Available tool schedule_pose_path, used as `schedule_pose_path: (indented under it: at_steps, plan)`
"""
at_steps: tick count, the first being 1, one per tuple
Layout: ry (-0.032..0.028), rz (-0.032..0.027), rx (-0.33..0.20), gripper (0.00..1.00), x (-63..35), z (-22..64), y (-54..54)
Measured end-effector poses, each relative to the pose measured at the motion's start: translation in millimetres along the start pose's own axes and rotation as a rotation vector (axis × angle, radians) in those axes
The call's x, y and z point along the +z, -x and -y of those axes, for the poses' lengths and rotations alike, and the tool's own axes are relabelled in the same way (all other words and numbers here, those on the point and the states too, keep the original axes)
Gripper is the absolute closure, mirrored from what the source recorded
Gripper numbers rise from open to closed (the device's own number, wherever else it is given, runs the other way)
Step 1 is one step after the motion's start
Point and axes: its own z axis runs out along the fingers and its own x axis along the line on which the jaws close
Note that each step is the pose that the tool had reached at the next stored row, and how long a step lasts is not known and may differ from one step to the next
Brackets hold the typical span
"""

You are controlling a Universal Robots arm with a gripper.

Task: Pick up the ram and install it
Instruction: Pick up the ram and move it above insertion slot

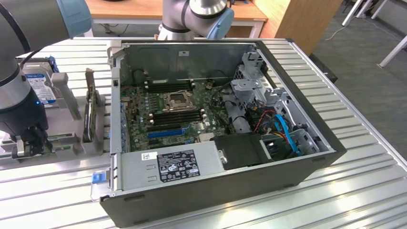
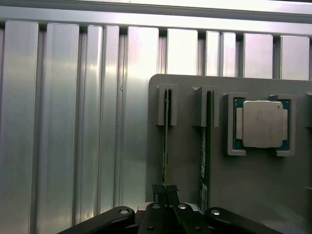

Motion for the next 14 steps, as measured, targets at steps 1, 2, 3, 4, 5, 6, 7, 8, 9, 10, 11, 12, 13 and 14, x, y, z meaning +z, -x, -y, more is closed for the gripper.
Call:
schedule_pose_path:
  at_steps: [1, 2, 3, 4, 5, 6, 7, 8, 9, 10, 11, 12, 13, 14]
  plan:
    - [-0.0001, 0.0002, 0.000, 0.88, -0.8, 0.0, 0.1]
    - [-0.0001, 0.0001, 0.000, 0.88, -1.7, 0.0, 0.1]
    - [-0.0001, 0.0001, 0.000, 0.88, -2.6, 0.0, 0.2]
    - [-0.0001, 0.0001, 0.000, 0.88, -3.4, -0.1, 0.2]
    - [-0.0001, 0.0001, 0.000, 0.88, -4.2, -0.1, 0.2]
    - [-0.0001, 0.0001, 0.000, 0.88, -5.2, -0.1, 0.2]
    - [-0.0001, 0.0001, 0.000, 0.88, -6.2, -0.2, 0.3]
    - [0.0000, 0.0000, 0.000, 0.88, -7.3, -0.2, 0.3]
    - [-0.0002, 0.0001, 0.000, 0.88, -8.3, -0.2, 0.4]
    - [0.0000, 0.0000, 0.000, 0.88, -9.6, -0.3, 0.4]
    - [-0.0002, 0.0001, 0.000, 0.88, -10.9, -0.3, 0.5]
    - [-0.0001, 0.0001, 0.000, 0.88, -12.3, -0.3, 0.5]
    - [-0.0001, 0.0001, 0.000, 0.88, -13.9, -0.4, 0.6]
    - [0.0000, 0.0001, 0.000, 0.88, -15.7, -0.5, 0.7]
